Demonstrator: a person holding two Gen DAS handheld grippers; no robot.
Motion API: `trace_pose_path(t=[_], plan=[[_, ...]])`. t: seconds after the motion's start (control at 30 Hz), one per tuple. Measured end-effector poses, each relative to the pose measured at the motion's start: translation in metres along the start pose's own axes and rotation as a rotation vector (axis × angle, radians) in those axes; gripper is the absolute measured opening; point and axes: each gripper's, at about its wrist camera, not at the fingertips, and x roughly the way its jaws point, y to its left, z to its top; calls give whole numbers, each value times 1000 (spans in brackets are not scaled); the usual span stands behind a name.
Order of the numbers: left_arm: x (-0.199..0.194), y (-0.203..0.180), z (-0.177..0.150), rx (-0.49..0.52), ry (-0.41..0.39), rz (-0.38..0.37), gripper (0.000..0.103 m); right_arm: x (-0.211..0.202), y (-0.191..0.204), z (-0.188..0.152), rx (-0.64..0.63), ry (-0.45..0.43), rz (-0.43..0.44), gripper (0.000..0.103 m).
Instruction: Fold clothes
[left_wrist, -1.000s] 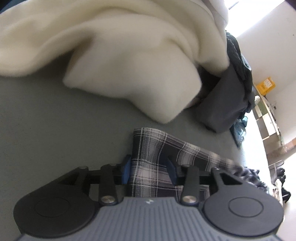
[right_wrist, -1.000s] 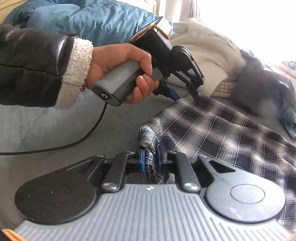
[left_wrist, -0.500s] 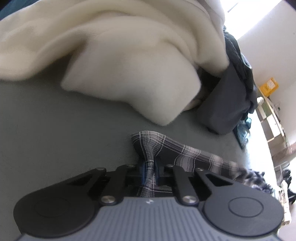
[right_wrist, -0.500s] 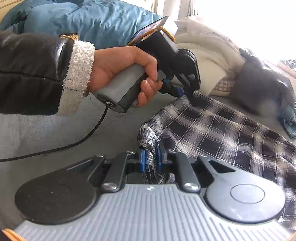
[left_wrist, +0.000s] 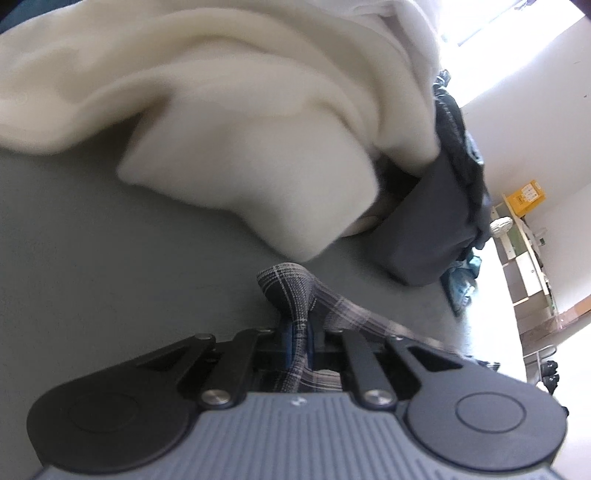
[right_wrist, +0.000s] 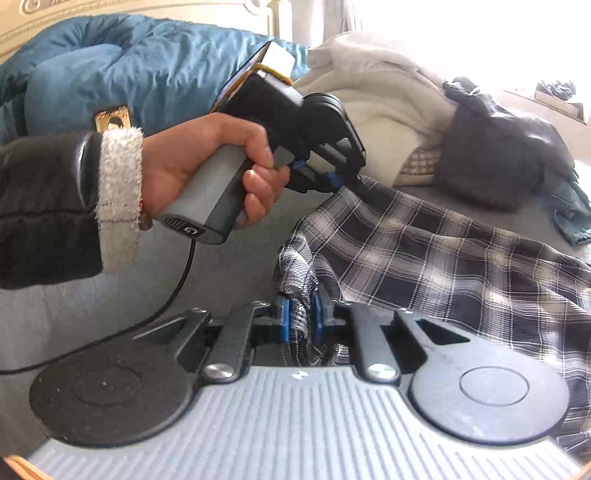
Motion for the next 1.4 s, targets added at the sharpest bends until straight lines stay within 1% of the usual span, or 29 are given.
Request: trace_pose_path(t=[0.17, 0.27, 0.37, 0.53, 0.67, 0.77, 0.9, 0.93, 1.03, 1.1, 1.17, 1.27, 1.4], plan=[[6, -47, -10, 17, -9, -34, 6, -11, -10, 7, 37, -29, -21, 11], [15, -88, -15, 57, -12, -52, 5, -25, -20, 10, 62, -62, -48, 11], [24, -131, -20, 101, -12, -68, 5, -40, -35, 10, 113, -98, -76, 10], [33, -193, -26, 181, -8, -84, 5, -73, -71, 3, 254, -153, -115, 10], [55, -248, -4, 260, -1, -88, 5, -103, -102, -10, 375, -214, -169, 10], [54, -266, 7, 318, 15, -94, 5, -125, -128, -24, 503, -262, -202, 10], [62, -309, -12, 414, 42, -85, 5, -152, -162, -45, 632, -321, -258, 9], [70, -322, -17, 444, 47, -80, 5, -158, -170, -51, 661, -335, -275, 9], [105, -355, -35, 514, 70, -59, 5, -172, -197, -71, 770, -373, -306, 9], [131, -382, -49, 549, 87, -39, 5, -180, -215, -88, 864, -397, -320, 9], [153, -400, -62, 584, 109, -25, 5, -185, -233, -104, 960, -417, -332, 9], [193, -422, -76, 650, 138, -2, 5, -187, -250, -123, 1076, -433, -343, 9], [201, -415, -100, 697, 172, 27, 5, -185, -266, -141, 1175, -437, -354, 9]])
